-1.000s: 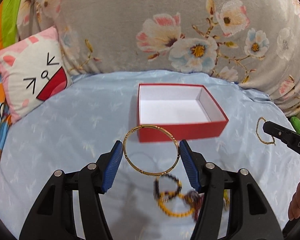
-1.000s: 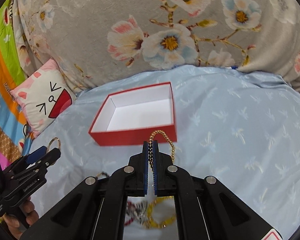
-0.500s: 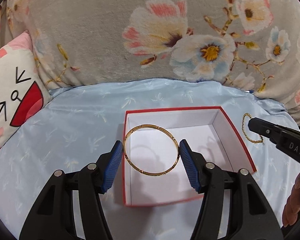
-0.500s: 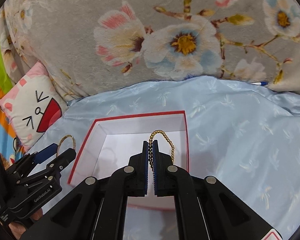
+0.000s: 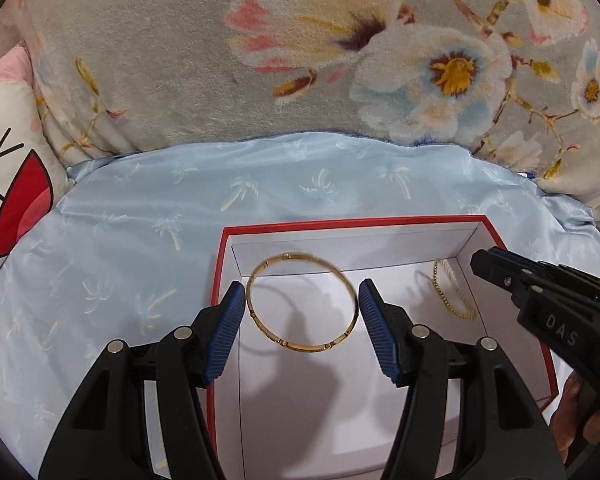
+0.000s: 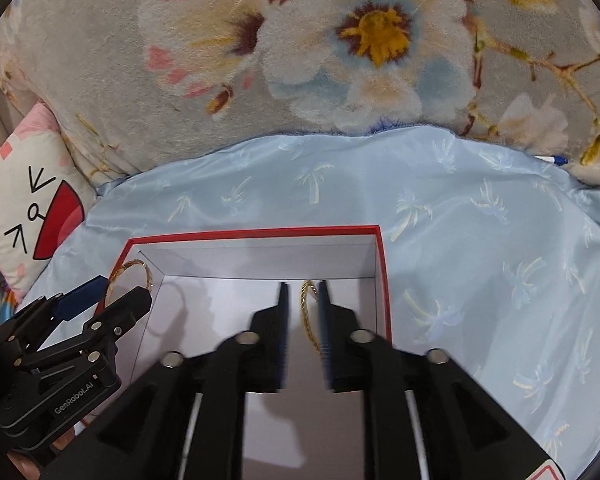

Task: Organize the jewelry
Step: 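Open the right tool over the red box while the left tool releases the bangle inside, then move both tools back from the box to the jewelry row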

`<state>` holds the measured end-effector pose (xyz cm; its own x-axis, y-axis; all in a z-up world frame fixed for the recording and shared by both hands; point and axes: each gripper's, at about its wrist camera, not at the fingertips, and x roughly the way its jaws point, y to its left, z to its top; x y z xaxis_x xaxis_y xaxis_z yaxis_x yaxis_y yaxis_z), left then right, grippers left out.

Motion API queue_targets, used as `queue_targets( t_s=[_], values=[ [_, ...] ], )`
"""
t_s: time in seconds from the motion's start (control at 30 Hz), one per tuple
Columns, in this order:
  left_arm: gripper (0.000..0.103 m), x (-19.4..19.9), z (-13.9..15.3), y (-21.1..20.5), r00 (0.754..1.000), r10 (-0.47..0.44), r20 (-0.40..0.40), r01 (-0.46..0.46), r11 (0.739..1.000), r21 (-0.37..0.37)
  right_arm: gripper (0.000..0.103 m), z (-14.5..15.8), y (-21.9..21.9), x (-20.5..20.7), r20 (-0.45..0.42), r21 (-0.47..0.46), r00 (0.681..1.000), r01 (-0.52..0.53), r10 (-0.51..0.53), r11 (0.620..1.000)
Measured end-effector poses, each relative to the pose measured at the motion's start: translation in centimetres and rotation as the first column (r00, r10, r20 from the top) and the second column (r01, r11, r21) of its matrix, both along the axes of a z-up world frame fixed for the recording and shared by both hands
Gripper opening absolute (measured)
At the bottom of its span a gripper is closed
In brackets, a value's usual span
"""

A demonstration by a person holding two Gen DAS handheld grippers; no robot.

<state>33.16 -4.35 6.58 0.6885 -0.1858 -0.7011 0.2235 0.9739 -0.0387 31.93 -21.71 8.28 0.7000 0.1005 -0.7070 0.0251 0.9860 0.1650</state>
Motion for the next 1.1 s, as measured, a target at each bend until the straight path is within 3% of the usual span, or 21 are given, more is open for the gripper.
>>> queue_targets(
  t_s=[0.07,0.33,0.63,1.1],
  values=[
    [0.062,-0.2,0.3,0.2,1.000,0.002,0.016,-0.002,1.000,-0.003,0.045,0.4,-0.3,-0.6,0.025,0.018,1.000,0.007,-0.008,1.000],
    [0.065,-3.3,2.1,1.8,0.999,0.009,0.038,-0.008,0.999,-0.042,0.046,1.7,-0.6,-5.4,0.068,0.029,0.998,0.012,-0.014,1.000],
    [0.065,-10.7,3.7,3.5,0.998,0.009,0.061,-0.007,0.999,-0.036,0.046,2.4,0.3,-13.7,0.087,0.033,0.996,0.026,-0.028,0.999],
    [0.065,-19.1,3.1,4.2,0.999,0.018,0.046,-0.017,1.000,-0.025,0.051,1.1,3.2,-23.9,0.081,-0.003,0.996,0.024,-0.024,1.000]
  ],
)
